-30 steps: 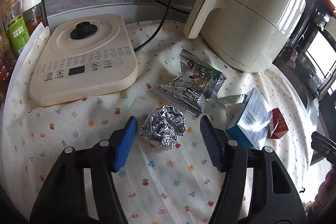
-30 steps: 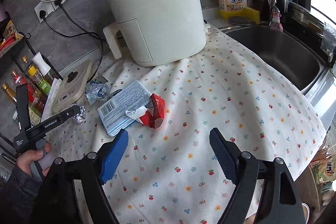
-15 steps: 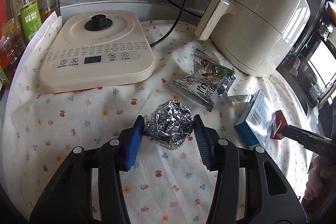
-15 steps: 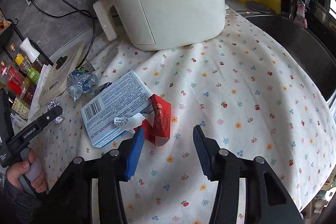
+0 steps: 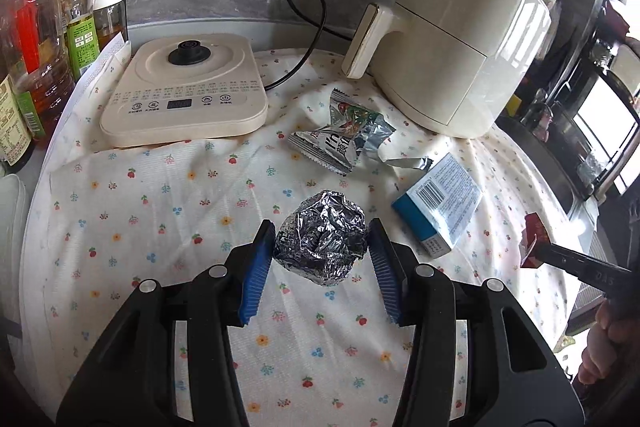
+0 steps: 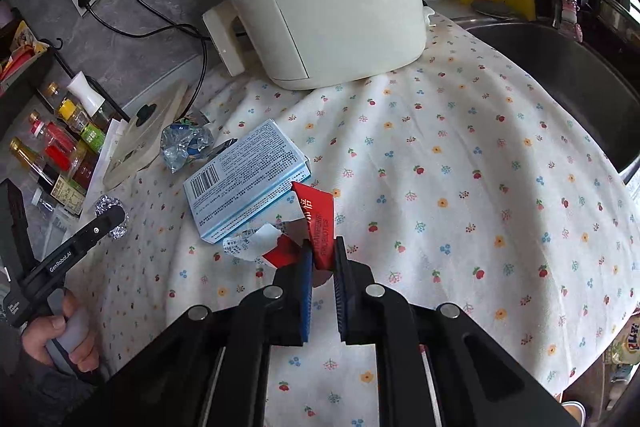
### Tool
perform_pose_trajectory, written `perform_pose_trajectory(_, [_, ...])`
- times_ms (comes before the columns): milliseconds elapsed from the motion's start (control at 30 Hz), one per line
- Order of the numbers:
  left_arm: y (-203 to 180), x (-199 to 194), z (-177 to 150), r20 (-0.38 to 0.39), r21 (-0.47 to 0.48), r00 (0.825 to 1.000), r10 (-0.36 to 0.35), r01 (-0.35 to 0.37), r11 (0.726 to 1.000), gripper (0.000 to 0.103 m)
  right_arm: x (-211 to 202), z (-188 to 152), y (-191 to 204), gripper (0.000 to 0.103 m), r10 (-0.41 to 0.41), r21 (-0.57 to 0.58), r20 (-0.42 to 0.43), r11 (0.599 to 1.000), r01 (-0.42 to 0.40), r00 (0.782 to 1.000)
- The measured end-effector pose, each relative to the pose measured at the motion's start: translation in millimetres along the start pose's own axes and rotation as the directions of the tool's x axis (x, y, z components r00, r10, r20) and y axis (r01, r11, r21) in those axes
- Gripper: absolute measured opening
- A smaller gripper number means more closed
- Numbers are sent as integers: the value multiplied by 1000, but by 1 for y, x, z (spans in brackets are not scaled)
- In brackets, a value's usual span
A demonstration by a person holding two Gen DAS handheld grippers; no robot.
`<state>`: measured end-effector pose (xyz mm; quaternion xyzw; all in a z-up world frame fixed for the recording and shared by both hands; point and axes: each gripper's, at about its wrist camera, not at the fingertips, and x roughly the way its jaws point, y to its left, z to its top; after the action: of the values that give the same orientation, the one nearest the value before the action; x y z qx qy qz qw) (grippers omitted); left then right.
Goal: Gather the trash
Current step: 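Carry foil ball and wrapper to the bucket and open both tools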
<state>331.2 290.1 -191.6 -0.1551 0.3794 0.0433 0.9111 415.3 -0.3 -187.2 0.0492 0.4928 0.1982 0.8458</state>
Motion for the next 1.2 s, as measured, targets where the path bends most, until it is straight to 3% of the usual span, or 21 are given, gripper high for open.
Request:
perform_pose_trajectory(300, [-89, -26, -42, -4, 48, 999, -43, 43, 998, 48, -83, -48, -54, 10, 33, 53, 59, 998, -36, 998])
perform_pose_trajectory(533, [-174, -47, -76, -23, 123, 993, -112, 114, 986, 48, -151, -96, -115, 11, 10, 106, 100, 994, -21, 995])
perform_pose_trajectory(900, [-299, -62, -136, -120, 260, 966, -228, 252, 932, 48, -238, -177, -214, 11, -76, 261, 153, 965, 34, 985])
perform_pose_trajectory(1200, [-364, -68, -181, -186, 318, 945, -270, 318, 893, 48, -268, -229, -266, 11, -127, 347, 146, 935, 69, 981])
